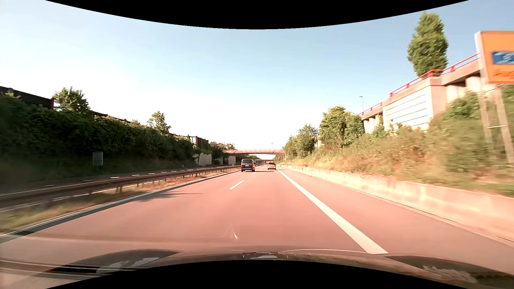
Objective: Follow the waypoints while adhering to traffic rules and regulations
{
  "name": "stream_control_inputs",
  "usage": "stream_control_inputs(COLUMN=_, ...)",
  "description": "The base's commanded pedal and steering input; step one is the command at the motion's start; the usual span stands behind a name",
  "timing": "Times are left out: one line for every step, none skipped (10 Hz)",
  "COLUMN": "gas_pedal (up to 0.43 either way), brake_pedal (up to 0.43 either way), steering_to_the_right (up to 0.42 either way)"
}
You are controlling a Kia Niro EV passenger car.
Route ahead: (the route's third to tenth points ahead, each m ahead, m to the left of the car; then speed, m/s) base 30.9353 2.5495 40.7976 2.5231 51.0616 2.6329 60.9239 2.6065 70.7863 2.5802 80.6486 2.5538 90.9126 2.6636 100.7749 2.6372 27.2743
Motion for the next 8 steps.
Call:
stream_control_inputs(gas_pedal=0.228, brake_pedal=0.006, steering_to_the_right=-0.001)
stream_control_inputs(gas_pedal=0.228, brake_pedal=0.006, steering_to_the_right=-0.002)
stream_control_inputs(gas_pedal=0.240, brake_pedal=0.006, steering_to_the_right=-0.001)
stream_control_inputs(gas_pedal=0.260, brake_pedal=0.006, steering_to_the_right=-0.002)
stream_control_inputs(gas_pedal=0.260, brake_pedal=0.006, steering_to_the_right=-0.001)
stream_control_inputs(gas_pedal=0.260, brake_pedal=0.006, steering_to_the_right=-0.001)
stream_control_inputs(gas_pedal=0.260, brake_pedal=0.006, steering_to_the_right=-0.001)
stream_control_inputs(gas_pedal=0.260, brake_pedal=0.006, steering_to_the_right=-0.001)
